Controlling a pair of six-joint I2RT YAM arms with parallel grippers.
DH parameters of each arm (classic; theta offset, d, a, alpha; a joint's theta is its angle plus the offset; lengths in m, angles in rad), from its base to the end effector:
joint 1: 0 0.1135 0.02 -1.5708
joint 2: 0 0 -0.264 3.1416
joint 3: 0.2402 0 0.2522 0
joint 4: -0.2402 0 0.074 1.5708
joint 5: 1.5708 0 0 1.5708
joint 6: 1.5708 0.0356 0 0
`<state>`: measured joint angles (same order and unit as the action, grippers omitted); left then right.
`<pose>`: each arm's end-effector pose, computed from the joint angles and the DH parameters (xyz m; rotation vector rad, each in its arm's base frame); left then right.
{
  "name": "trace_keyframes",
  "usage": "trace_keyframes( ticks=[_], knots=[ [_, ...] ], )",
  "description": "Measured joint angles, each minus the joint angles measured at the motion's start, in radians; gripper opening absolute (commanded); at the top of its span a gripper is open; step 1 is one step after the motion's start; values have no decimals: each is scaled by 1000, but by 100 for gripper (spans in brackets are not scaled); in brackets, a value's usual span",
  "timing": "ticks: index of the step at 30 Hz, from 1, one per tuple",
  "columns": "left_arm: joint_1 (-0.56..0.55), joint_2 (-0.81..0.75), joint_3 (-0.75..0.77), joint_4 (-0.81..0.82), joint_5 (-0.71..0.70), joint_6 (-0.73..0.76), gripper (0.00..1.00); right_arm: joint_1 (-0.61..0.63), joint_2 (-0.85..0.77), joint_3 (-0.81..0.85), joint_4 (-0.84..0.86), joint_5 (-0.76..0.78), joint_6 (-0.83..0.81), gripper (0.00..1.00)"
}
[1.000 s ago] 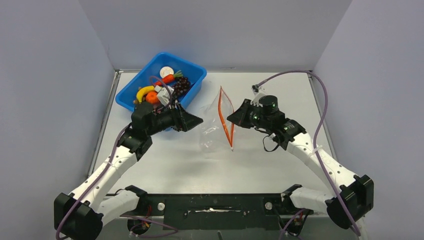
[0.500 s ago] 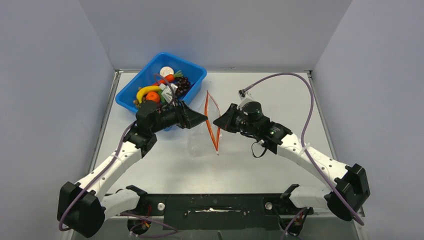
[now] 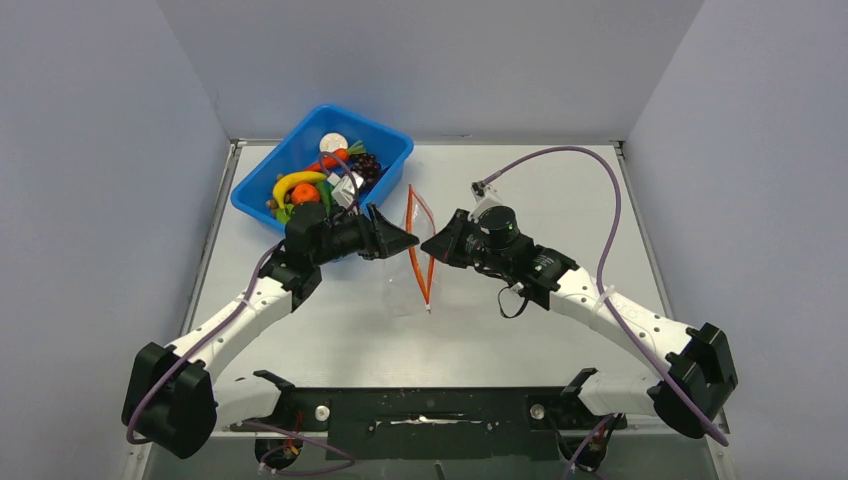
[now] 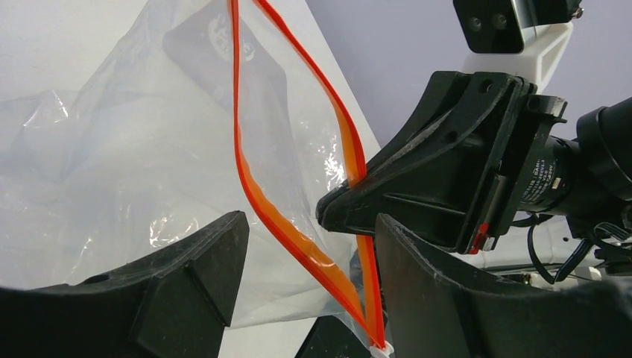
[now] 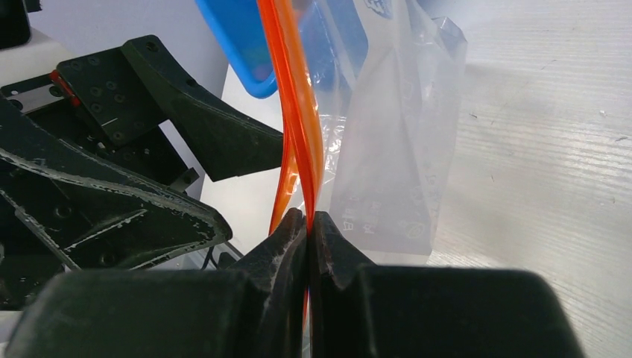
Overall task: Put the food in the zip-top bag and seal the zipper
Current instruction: Open the zipper of the food storage bag.
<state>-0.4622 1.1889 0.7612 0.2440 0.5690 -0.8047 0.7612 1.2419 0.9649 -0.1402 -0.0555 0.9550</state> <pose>0.2346 -0.1383 0.2925 0.1311 1.9474 -1.3803 0.2064 0.1993 0.3097 0.1719 2.1757 1.1137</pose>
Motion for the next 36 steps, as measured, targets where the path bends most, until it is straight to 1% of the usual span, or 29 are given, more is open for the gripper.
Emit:
trace_keyframes(
  ticks=[7, 9, 13, 22, 26, 28, 29, 34, 36],
  knots=[
    [-1, 8, -5, 0, -14, 0, 62, 2, 16, 0, 27, 2, 4, 0],
    [-1, 10, -5, 0, -16, 1, 60, 5, 26, 0, 33, 1, 6, 0],
    [-1, 18, -5, 0, -25, 5, 51, 7, 45, 0, 36, -6, 6, 0],
    [-1, 24, -8, 1, -69, 16, 49, 8, 50, 0, 36, -8, 6, 0],
    [-1, 45, -13, 5, -72, 15, 44, 7, 50, 0, 36, -8, 6, 0],
    [-1, 53, -15, 7, -73, 14, 38, 7, 50, 0, 35, -8, 6, 0],
    [-1, 55, -15, 7, -74, 13, 33, 7, 50, 0, 36, -8, 5, 0],
    [-1, 55, -15, 15, -76, 12, 1, 7, 51, 0, 35, -8, -3, 0],
    [-1, 55, -15, 14, -77, 16, 0, 7, 50, 0, 32, -6, -9, 0]
  ],
)
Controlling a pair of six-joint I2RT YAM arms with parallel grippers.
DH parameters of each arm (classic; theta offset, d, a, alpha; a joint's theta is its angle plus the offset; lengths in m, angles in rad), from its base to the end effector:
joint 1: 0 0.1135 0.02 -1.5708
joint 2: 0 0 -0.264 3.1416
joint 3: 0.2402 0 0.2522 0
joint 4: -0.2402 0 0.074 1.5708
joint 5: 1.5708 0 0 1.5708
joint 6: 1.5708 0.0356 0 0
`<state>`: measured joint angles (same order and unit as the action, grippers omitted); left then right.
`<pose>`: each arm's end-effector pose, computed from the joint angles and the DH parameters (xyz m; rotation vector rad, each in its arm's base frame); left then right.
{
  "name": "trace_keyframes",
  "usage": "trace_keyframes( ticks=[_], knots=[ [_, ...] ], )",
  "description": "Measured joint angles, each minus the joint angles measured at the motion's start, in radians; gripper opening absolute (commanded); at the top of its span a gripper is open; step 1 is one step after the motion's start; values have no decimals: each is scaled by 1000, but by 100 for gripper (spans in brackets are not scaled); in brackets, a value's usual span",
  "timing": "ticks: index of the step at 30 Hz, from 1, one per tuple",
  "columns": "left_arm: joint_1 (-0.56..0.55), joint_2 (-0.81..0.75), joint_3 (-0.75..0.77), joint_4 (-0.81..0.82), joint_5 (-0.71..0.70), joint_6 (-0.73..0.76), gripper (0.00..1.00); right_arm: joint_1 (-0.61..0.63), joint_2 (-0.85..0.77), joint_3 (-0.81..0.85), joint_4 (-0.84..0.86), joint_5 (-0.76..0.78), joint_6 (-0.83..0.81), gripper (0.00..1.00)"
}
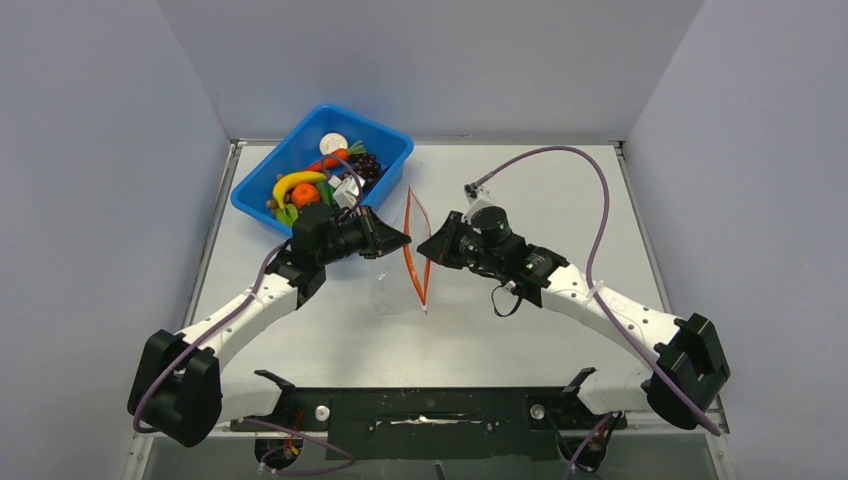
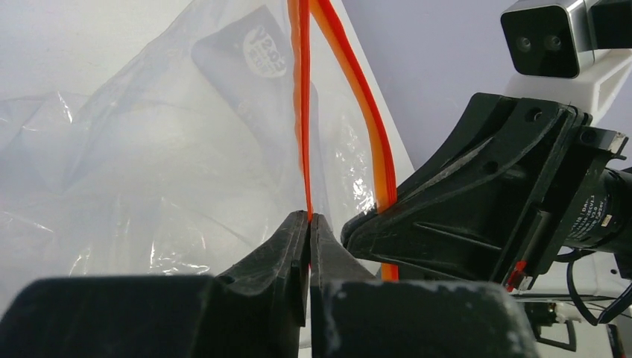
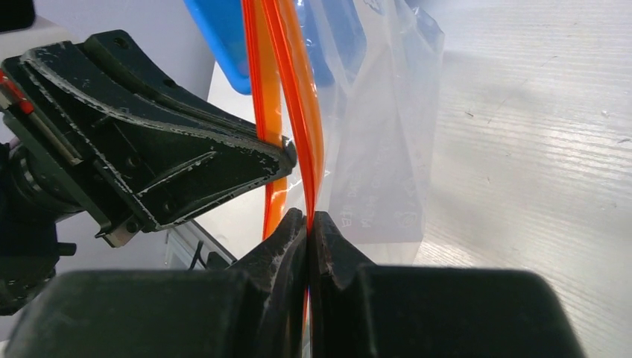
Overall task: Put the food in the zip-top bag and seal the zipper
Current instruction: Open the zipper of the food storage bag.
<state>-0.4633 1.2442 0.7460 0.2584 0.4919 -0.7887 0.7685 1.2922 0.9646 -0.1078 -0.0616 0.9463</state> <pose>0.2443 -0.1409 0.2742 0.0635 1.9911 -1.2965 0.2127 0.2087 0.2991 0.1524 2.1971 1.1062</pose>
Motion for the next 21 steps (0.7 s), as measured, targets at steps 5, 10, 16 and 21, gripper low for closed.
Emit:
trace_keyframes(
  ticks=[5, 10, 16, 21],
  knots=[
    [0, -11, 2, -39, -18, 34, 0, -1, 0, 0, -54, 65, -31, 0],
    [1, -48, 41, -174, -69, 103, 0, -30, -26, 0, -183, 184, -76, 0],
    [2, -103, 143, -344, -138, 196, 0, -137, -136, 0, -306, 302, -117, 0],
    [0, -114, 187, -411, -156, 240, 0, -157, -203, 3, -319, 303, -146, 0]
  ],
)
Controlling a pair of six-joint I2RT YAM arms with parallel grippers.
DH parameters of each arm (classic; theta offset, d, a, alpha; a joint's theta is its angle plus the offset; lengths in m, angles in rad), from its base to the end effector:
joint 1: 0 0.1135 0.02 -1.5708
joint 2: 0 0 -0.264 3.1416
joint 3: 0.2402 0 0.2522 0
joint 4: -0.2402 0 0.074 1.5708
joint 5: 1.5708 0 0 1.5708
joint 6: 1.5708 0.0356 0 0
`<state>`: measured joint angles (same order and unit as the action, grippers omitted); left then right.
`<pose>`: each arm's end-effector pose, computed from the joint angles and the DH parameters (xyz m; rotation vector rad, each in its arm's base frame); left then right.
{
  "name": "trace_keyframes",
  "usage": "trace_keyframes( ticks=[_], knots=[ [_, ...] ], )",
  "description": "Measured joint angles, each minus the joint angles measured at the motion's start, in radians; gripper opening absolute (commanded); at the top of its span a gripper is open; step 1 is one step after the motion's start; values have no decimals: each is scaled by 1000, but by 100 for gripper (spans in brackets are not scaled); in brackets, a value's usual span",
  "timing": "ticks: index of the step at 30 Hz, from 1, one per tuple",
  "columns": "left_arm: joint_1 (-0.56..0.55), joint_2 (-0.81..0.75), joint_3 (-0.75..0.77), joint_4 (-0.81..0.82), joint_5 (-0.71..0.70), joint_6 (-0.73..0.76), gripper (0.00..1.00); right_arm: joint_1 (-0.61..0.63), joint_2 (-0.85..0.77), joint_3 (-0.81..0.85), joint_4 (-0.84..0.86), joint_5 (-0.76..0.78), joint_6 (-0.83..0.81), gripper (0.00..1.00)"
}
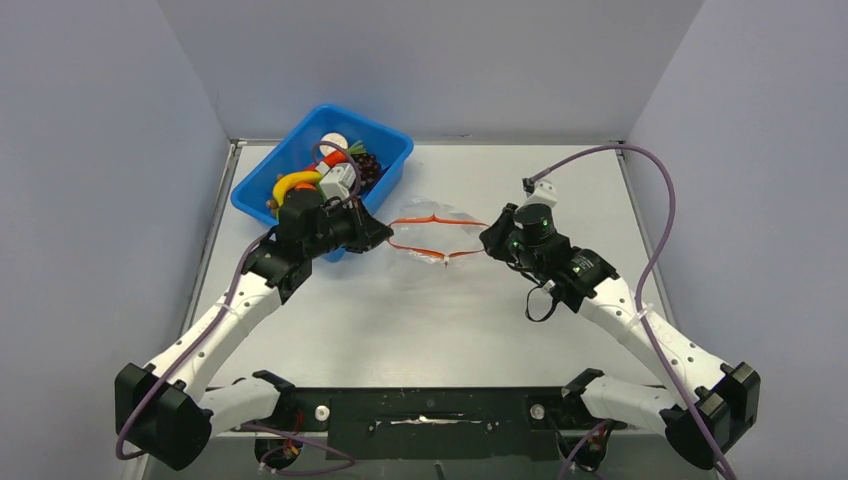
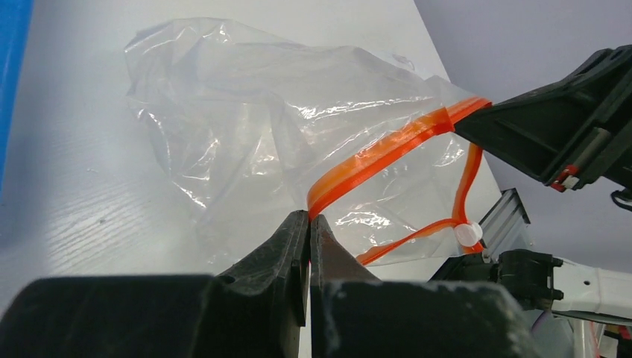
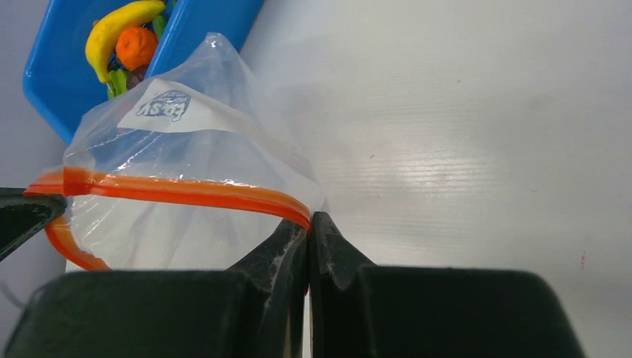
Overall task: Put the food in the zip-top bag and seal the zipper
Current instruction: Open the zipper of the food storage bag.
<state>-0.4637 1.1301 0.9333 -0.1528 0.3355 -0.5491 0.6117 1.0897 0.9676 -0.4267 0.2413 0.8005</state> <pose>0.2277 -0.1270 0.3264 0.1528 2.0257 -0.9835 0.2021 0.1314 0.3206 0.3487 2.1297 0.5847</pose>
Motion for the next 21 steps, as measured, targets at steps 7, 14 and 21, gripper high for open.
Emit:
trace_keyframes(
  ticks=[7, 14, 21],
  knots=[
    [1, 46, 1, -40, -4, 15, 19, 35, 13, 21, 1, -71, -24, 0],
    [2, 52, 0, -26, 21, 13, 52, 90, 97, 94, -27, -105, -72, 0],
    [3, 44, 19, -74, -52, 50, 67, 85, 76, 106, -115, -31, -115, 0]
  ],
)
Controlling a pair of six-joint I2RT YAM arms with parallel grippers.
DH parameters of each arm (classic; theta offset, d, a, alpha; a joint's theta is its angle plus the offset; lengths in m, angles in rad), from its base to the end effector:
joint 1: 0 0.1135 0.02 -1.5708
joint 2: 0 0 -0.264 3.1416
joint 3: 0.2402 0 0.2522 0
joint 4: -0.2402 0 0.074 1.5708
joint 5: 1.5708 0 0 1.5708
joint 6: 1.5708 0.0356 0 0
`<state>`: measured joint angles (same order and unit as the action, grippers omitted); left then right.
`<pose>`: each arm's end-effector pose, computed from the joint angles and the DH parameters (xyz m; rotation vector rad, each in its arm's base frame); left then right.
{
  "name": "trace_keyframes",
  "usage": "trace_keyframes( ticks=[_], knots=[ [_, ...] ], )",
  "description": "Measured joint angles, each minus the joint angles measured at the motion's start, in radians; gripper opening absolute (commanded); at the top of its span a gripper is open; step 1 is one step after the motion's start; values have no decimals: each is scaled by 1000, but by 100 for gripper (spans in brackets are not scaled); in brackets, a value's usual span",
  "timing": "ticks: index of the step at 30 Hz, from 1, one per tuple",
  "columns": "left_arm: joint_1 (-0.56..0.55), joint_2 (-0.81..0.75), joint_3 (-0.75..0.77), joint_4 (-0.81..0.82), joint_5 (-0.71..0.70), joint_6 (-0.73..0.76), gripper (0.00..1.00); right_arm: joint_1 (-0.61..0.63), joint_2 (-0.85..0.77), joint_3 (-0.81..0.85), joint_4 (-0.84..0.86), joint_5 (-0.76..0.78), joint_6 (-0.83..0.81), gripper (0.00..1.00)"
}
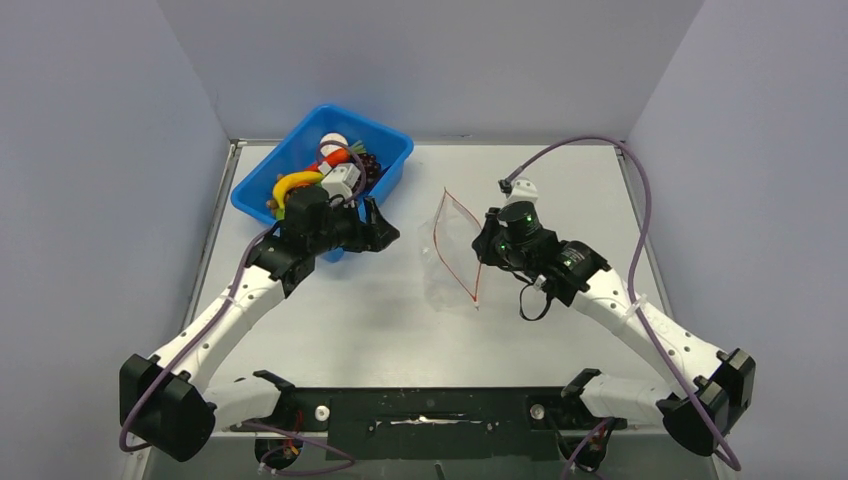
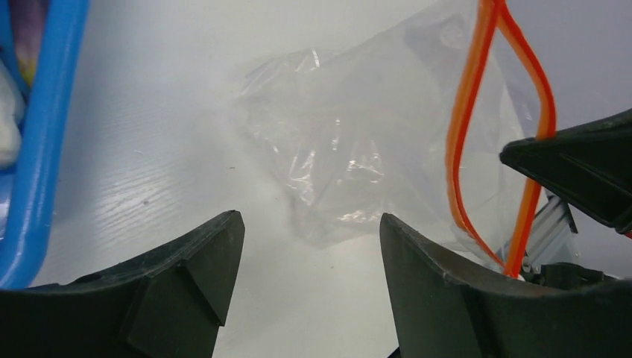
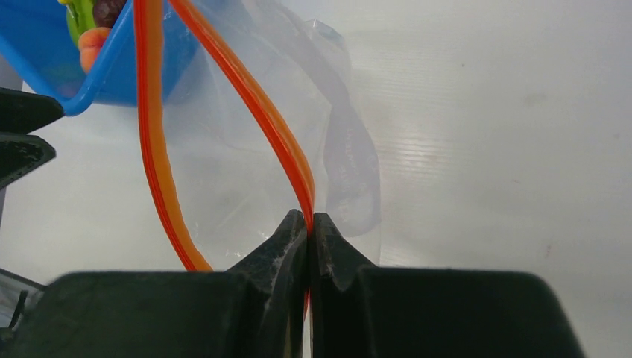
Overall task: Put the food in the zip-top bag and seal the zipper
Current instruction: Open the zipper of the food storage bag, then pick up the fake fruit from the bin.
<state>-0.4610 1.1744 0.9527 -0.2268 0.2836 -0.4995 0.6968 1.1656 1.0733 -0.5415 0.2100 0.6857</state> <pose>0.2353 -0.1280 0.3148 0.1486 2.1119 -0.8793 0.1988 0.1567 0.3288 0.1070 2.2395 0.5405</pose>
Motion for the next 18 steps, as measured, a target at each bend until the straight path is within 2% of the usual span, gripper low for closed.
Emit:
trace_keyframes(
  ticks=[10, 15, 18],
  knots=[
    [16, 27, 124, -96, -275, 121, 68, -48, -125, 93, -188, 160, -57, 0],
    [44, 132, 214, -109, -389, 183, 68, -48, -164, 103, -175, 174, -80, 0],
    [101, 198, 224, -115, -429, 213, 68, -42, -130, 53, -93, 127, -74, 0]
  ],
)
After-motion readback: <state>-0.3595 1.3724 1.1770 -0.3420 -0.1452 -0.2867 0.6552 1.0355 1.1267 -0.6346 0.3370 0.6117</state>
